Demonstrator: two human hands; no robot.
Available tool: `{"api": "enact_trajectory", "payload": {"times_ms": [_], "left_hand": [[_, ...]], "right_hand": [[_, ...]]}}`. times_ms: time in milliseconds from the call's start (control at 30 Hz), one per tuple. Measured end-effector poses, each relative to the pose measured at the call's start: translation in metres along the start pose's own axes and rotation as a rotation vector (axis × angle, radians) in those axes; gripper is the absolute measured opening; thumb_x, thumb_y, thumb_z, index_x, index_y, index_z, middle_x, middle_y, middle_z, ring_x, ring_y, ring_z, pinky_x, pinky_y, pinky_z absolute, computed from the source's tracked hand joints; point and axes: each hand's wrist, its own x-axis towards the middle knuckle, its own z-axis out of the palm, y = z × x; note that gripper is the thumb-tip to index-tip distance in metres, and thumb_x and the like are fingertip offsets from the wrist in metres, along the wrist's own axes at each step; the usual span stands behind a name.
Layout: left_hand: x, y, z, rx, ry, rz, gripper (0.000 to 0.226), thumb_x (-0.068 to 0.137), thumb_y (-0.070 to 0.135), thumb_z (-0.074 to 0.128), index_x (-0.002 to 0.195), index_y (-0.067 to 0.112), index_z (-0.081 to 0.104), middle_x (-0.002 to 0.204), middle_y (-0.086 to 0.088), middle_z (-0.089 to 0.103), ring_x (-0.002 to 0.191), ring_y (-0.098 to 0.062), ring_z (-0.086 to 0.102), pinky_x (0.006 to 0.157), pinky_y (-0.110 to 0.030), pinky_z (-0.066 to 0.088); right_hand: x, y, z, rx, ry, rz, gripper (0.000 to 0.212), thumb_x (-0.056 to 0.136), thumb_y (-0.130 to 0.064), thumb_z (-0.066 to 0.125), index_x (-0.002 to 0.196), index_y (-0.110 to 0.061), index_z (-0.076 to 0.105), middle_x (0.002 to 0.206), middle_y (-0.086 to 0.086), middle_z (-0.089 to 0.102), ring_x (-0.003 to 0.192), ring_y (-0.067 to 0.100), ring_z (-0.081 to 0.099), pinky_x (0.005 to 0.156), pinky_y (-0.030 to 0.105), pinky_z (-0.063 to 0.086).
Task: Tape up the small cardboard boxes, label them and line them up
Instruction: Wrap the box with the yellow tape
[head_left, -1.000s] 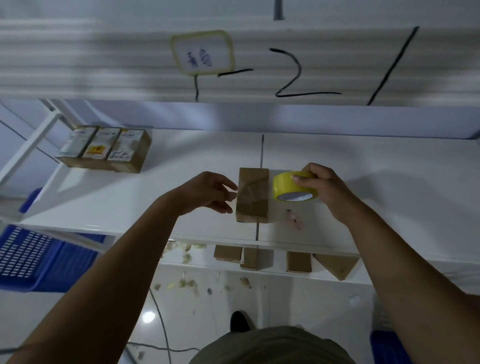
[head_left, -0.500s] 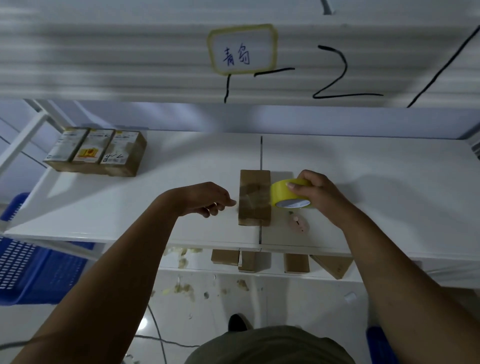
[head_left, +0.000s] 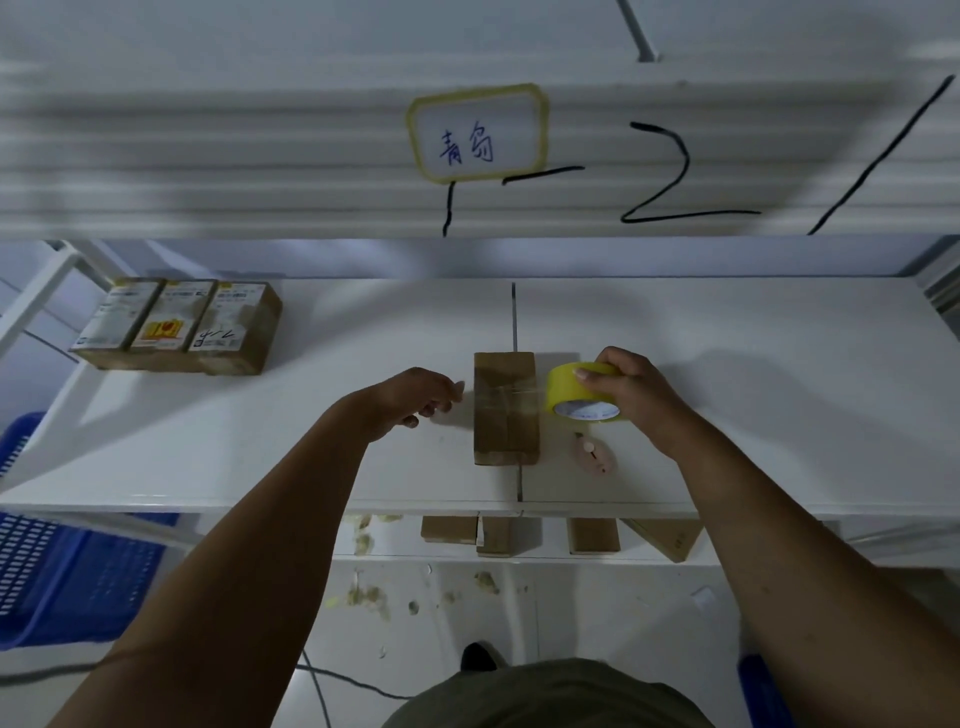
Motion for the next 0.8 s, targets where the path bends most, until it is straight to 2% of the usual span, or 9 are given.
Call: {"api": "enact_trajectory", "payload": {"times_ms": [100, 200, 333, 400, 467, 600, 667, 733, 800], "left_hand": [[0.005, 0.0, 0.006, 0.007, 0.09, 0.047, 0.025, 0.099, 0.004, 0.053, 0.092, 0.017, 0.073, 0.088, -0.004, 0.061, 0.08, -0.019, 0.046, 0.065, -0.032, 0.032], [0.007, 0.0, 0.011, -0.016, 0.114, 0.08, 0.024, 0.101, 0.006, 0.051, 0.095, 0.018, 0.071, 0.093, -0.005, 0.062, 0.079, -0.018, 0.044, 0.063, -0.03, 0.029], [0.013, -0.003, 0.011, -0.074, 0.12, 0.115, 0.022, 0.101, 0.007, 0.054, 0.094, 0.019, 0.071, 0.087, -0.005, 0.058, 0.07, -0.017, 0.035, 0.056, -0.027, 0.023], [0.015, -0.003, 0.012, -0.075, 0.135, 0.124, 0.018, 0.102, 0.01, 0.056, 0.095, 0.019, 0.07, 0.085, -0.005, 0.057, 0.066, -0.015, 0.033, 0.054, -0.026, 0.022], [0.018, -0.005, 0.014, -0.059, 0.139, 0.123, 0.016, 0.103, 0.012, 0.057, 0.095, 0.019, 0.07, 0.084, -0.003, 0.057, 0.065, -0.014, 0.035, 0.052, -0.025, 0.022], [0.022, -0.006, 0.021, -0.036, 0.179, 0.106, 0.013, 0.105, 0.016, 0.059, 0.107, 0.012, 0.071, 0.088, -0.001, 0.061, 0.067, -0.011, 0.046, 0.052, -0.021, 0.032], [0.027, -0.008, 0.026, -0.06, 0.204, 0.086, 0.016, 0.105, 0.019, 0.061, 0.113, 0.008, 0.069, 0.093, -0.002, 0.063, 0.072, -0.012, 0.053, 0.056, -0.02, 0.038], [0.031, -0.01, 0.034, -0.087, 0.211, 0.068, 0.017, 0.106, 0.022, 0.06, 0.113, 0.01, 0.068, 0.104, -0.007, 0.066, 0.088, -0.02, 0.061, 0.07, -0.026, 0.046], [0.037, -0.012, 0.043, -0.106, 0.24, 0.023, 0.019, 0.107, 0.021, 0.055, 0.116, 0.01, 0.067, 0.113, -0.011, 0.066, 0.103, -0.027, 0.061, 0.086, -0.035, 0.047]], "right_hand": [[0.005, 0.0, 0.002, -0.014, 0.001, 0.013, 0.036, 0.082, -0.044, 0.07, 0.073, -0.02, 0.044, 0.074, 0.001, 0.038, 0.074, 0.019, 0.041, 0.066, 0.035, 0.026], [0.008, -0.002, 0.002, -0.017, 0.009, 0.038, 0.038, 0.078, -0.047, 0.068, 0.07, -0.02, 0.042, 0.074, 0.0, 0.038, 0.073, 0.018, 0.04, 0.066, 0.035, 0.026], [0.011, 0.002, 0.002, -0.017, 0.019, 0.054, 0.04, 0.091, -0.033, 0.073, 0.071, -0.02, 0.041, 0.074, 0.001, 0.037, 0.074, 0.02, 0.04, 0.067, 0.036, 0.026], [0.011, 0.001, 0.002, -0.02, 0.018, 0.059, 0.038, 0.083, -0.041, 0.071, 0.072, -0.019, 0.042, 0.074, 0.002, 0.038, 0.073, 0.02, 0.04, 0.068, 0.036, 0.026], [0.012, 0.0, 0.003, -0.033, 0.01, 0.057, 0.036, 0.078, -0.044, 0.068, 0.071, -0.02, 0.042, 0.074, 0.002, 0.038, 0.072, 0.02, 0.04, 0.068, 0.036, 0.027], [0.019, 0.007, 0.005, -0.062, 0.004, 0.075, 0.039, 0.092, -0.031, 0.072, 0.071, -0.02, 0.041, 0.074, 0.0, 0.037, 0.074, 0.021, 0.04, 0.066, 0.035, 0.027], [0.023, 0.012, 0.007, -0.071, 0.017, 0.1, 0.039, 0.094, -0.028, 0.071, 0.07, -0.02, 0.041, 0.073, -0.001, 0.038, 0.073, 0.021, 0.04, 0.066, 0.034, 0.028], [0.025, 0.014, 0.011, -0.079, 0.025, 0.121, 0.04, 0.094, -0.029, 0.071, 0.07, -0.02, 0.04, 0.072, -0.002, 0.037, 0.073, 0.02, 0.04, 0.067, 0.034, 0.028], [0.027, 0.015, 0.016, -0.093, 0.03, 0.128, 0.04, 0.093, -0.029, 0.069, 0.07, -0.02, 0.038, 0.072, -0.003, 0.037, 0.072, 0.02, 0.039, 0.067, 0.034, 0.029]]}}
